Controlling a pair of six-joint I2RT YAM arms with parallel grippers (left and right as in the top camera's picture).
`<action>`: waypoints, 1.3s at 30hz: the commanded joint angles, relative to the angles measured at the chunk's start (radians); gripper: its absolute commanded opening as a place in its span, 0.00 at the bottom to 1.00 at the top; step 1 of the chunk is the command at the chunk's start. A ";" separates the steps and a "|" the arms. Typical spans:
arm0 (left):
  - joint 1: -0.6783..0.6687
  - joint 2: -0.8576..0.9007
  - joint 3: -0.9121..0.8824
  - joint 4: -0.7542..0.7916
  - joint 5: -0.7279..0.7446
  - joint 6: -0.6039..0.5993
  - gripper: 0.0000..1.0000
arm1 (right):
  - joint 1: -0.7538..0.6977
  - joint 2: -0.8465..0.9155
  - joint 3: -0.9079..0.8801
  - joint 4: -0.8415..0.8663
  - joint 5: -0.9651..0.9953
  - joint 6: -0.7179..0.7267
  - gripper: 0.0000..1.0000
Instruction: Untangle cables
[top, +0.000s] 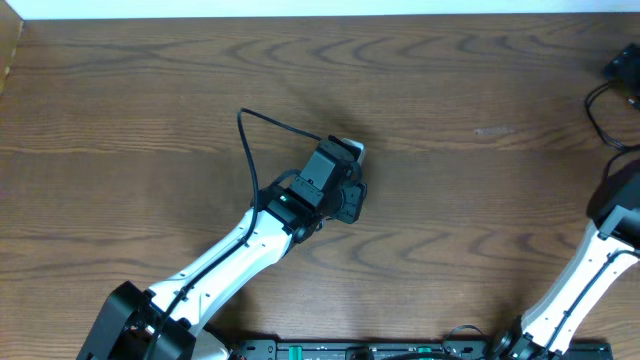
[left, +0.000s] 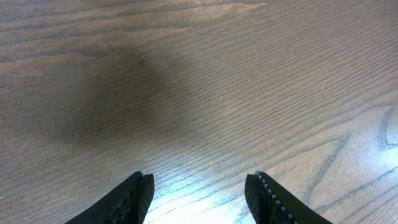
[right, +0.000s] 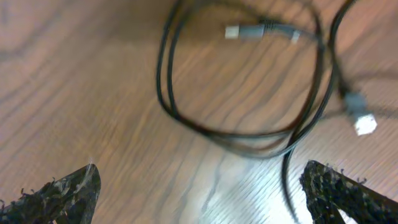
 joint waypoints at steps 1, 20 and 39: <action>-0.002 0.008 -0.009 0.007 -0.002 0.005 0.54 | 0.024 0.010 -0.065 -0.018 0.052 0.147 0.99; -0.002 0.008 -0.009 0.029 -0.002 0.017 0.54 | 0.012 0.010 -0.418 0.309 0.080 0.193 0.99; -0.002 0.008 -0.009 0.029 -0.002 0.017 0.54 | -0.105 0.010 -0.466 0.641 -0.058 0.114 0.99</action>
